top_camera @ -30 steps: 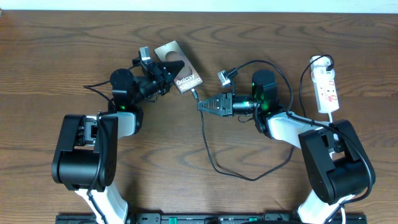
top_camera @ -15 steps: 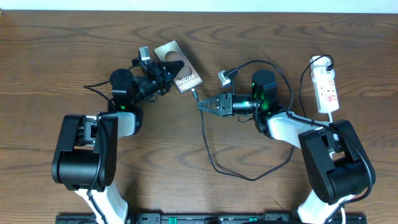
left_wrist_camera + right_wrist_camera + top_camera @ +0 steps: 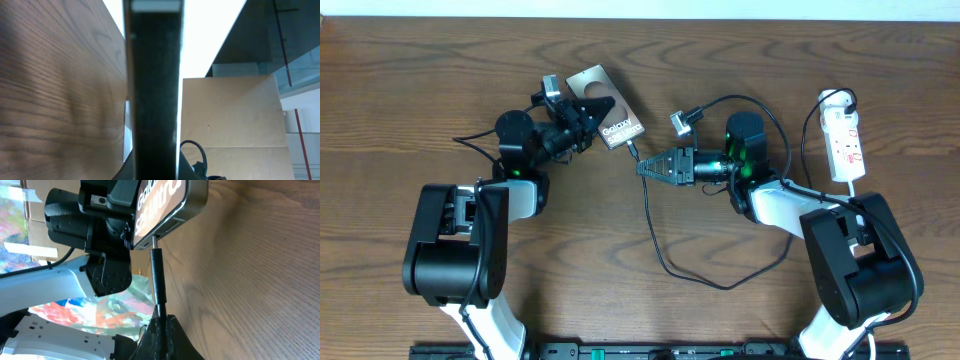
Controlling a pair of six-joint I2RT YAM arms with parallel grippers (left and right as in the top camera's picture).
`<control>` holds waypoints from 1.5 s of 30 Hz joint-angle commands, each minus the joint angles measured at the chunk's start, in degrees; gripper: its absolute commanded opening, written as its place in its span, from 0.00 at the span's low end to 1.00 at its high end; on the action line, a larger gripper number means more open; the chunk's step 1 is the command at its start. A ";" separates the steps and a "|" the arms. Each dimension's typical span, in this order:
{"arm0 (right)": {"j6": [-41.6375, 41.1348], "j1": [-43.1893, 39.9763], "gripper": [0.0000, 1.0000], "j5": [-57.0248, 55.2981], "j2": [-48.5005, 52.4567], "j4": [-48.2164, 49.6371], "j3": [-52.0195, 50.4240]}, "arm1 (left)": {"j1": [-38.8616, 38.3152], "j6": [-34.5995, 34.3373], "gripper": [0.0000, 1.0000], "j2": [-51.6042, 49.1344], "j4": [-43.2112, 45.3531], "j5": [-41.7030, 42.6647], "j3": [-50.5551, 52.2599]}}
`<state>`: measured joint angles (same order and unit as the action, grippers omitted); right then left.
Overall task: Plug charger to phone and switch on socket
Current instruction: 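Press the plug further into the port with the right gripper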
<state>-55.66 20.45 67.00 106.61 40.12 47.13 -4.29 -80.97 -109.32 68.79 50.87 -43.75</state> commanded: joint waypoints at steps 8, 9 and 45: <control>-5.86 0.17 0.01 -1.55 0.55 0.17 -0.11 | -0.61 1.49 0.07 0.11 5.60 2.71 -0.96; -6.36 0.17 0.01 -1.75 0.55 0.17 -0.11 | -0.83 1.14 0.07 0.11 6.82 2.71 -0.96; -8.81 0.11 0.01 -3.52 0.55 3.39 -0.11 | -1.31 6.45 0.07 0.11 7.19 14.49 -0.24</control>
<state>-64.07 20.47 68.62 106.61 43.07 46.85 -4.89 -74.91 -109.43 75.07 59.48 -43.75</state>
